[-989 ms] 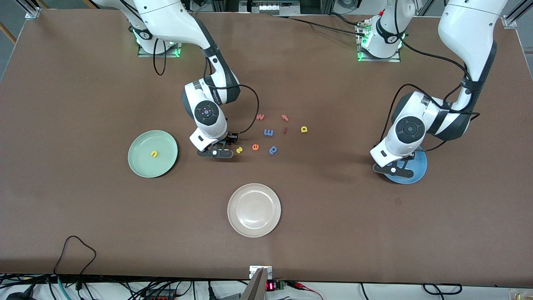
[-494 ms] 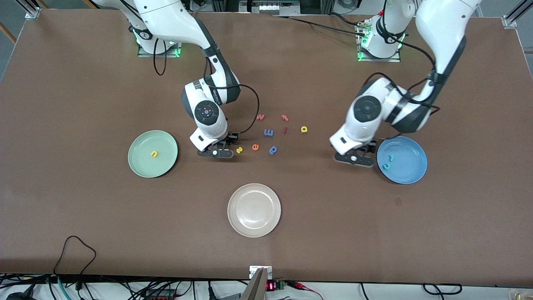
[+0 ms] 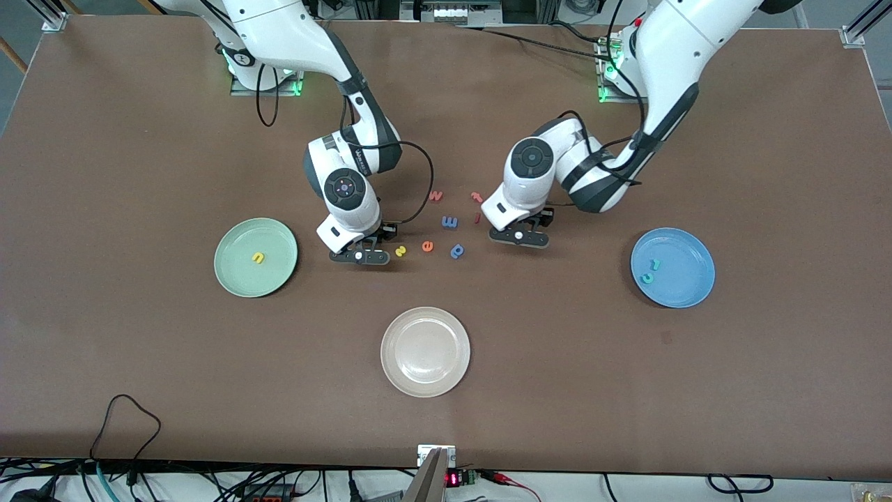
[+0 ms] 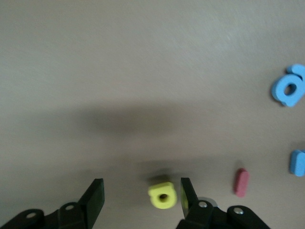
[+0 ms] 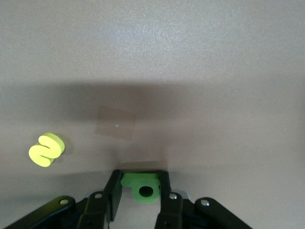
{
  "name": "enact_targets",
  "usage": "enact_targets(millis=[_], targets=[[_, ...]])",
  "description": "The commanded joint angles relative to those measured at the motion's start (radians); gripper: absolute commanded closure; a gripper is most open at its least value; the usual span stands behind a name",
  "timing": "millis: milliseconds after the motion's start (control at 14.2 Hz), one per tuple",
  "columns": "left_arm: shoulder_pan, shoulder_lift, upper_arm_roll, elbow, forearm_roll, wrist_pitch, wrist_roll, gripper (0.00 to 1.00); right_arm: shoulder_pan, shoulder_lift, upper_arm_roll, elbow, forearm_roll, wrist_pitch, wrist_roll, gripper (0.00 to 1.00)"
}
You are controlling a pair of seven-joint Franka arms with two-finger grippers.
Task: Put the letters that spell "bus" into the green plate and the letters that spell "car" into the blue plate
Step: 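Grasp yellow d with the left gripper while the right gripper lifts green p, then drop green p on green plate while the left gripper carries d to blue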
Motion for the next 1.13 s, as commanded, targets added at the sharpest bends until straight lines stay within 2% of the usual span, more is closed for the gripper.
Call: enact_targets(millis=[0,141,283,494,706,918,1059], targets=[[0.008,0.004,-0.007,-0.013,-0.006,0.016,-0.029,0.36,0.000,-0.045,-0.012,0.002,0.014,-0.054,-0.011,0.77],[-0.003,0.020,-0.004,-0.019,-0.002,0.024,-0.030,0.41,-0.005,-0.105,-0.059,0.002,0.000,-0.156,-0.035,0.77],[-0.001,0.027,-0.004,-0.039,-0.002,0.065,-0.030,0.42,-0.005,-0.119,-0.162,0.000,-0.002,-0.224,-0.136,0.77],[0.009,0.027,-0.005,-0.083,-0.002,0.139,-0.033,0.44,-0.003,-0.119,-0.268,-0.061,-0.003,-0.209,-0.293,0.77],[0.011,0.022,-0.005,-0.097,-0.002,0.148,-0.035,0.48,-0.006,-0.118,-0.328,-0.090,-0.002,-0.200,-0.386,0.77],[0.013,0.019,-0.004,-0.111,-0.002,0.148,-0.038,0.72,-0.023,-0.116,-0.328,-0.139,0.004,-0.123,-0.403,0.76],[0.013,0.016,-0.004,-0.111,-0.002,0.147,-0.044,0.84,-0.023,-0.092,-0.325,-0.155,0.011,-0.079,-0.402,0.76]])
